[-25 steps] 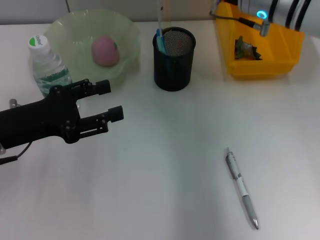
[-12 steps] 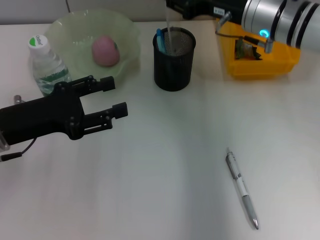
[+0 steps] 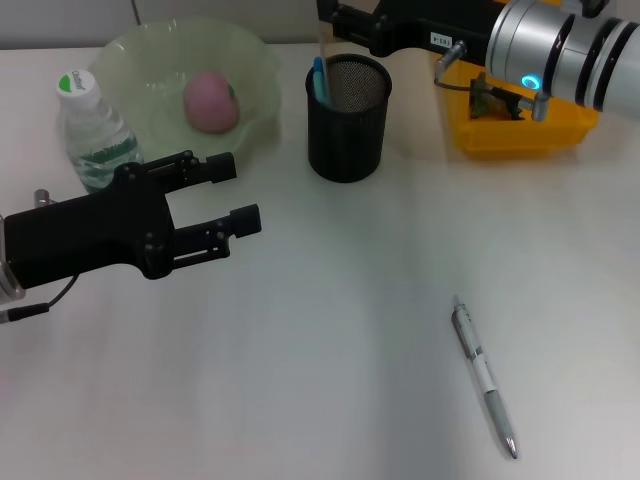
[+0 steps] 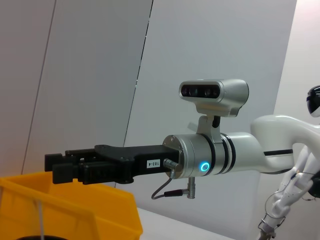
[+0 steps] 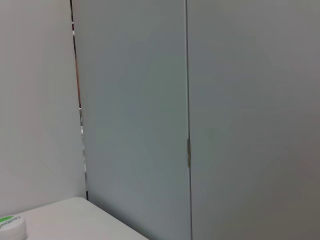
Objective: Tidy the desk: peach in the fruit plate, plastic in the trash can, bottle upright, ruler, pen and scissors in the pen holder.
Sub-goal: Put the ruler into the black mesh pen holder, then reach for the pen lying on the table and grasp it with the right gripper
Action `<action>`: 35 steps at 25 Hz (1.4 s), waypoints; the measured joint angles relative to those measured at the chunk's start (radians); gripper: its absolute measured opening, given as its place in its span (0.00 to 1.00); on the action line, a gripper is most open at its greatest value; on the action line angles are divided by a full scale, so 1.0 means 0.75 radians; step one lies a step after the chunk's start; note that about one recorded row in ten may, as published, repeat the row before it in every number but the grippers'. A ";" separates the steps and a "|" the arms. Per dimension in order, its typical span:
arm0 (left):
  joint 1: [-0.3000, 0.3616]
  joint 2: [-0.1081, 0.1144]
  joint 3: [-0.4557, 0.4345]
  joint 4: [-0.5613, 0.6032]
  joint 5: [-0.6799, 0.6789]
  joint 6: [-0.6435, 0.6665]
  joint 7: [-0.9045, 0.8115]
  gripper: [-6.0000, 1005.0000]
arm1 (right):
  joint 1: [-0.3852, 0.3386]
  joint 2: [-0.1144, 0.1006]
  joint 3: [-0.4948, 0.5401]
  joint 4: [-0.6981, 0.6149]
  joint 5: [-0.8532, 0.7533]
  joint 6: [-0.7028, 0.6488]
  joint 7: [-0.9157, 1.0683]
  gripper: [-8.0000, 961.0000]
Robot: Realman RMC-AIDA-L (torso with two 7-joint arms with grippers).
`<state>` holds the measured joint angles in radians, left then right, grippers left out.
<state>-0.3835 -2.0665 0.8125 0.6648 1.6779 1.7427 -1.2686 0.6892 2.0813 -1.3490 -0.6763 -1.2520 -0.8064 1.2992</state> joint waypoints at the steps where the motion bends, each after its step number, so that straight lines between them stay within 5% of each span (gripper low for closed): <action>1: 0.000 0.000 0.002 0.000 0.000 -0.001 0.000 0.72 | -0.001 -0.001 -0.001 -0.003 -0.006 0.000 0.003 0.52; 11: 0.006 0.001 0.007 -0.001 0.000 0.003 0.000 0.72 | -0.075 -0.002 -0.045 -0.163 -0.089 -0.003 0.129 0.66; 15: 0.010 0.001 0.007 -0.001 0.001 0.007 0.000 0.72 | -0.180 -0.004 -0.067 -0.471 -0.423 -0.068 0.505 0.66; 20: 0.015 0.001 0.007 0.000 0.002 0.009 0.000 0.72 | -0.230 -0.004 0.012 -0.846 -0.883 -0.421 1.064 0.66; 28: 0.016 0.001 0.006 -0.003 0.002 0.010 0.067 0.72 | -0.027 -0.016 0.265 -1.063 -1.324 -1.145 1.728 0.66; 35: 0.016 0.002 -0.002 -0.004 0.006 0.006 0.099 0.72 | 0.169 -0.033 0.279 -0.972 -1.568 -1.448 2.013 0.66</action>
<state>-0.3712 -2.0650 0.8110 0.6617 1.6821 1.7472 -1.1943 0.8163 2.0562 -1.1395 -1.4050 -2.4278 -1.8921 2.8088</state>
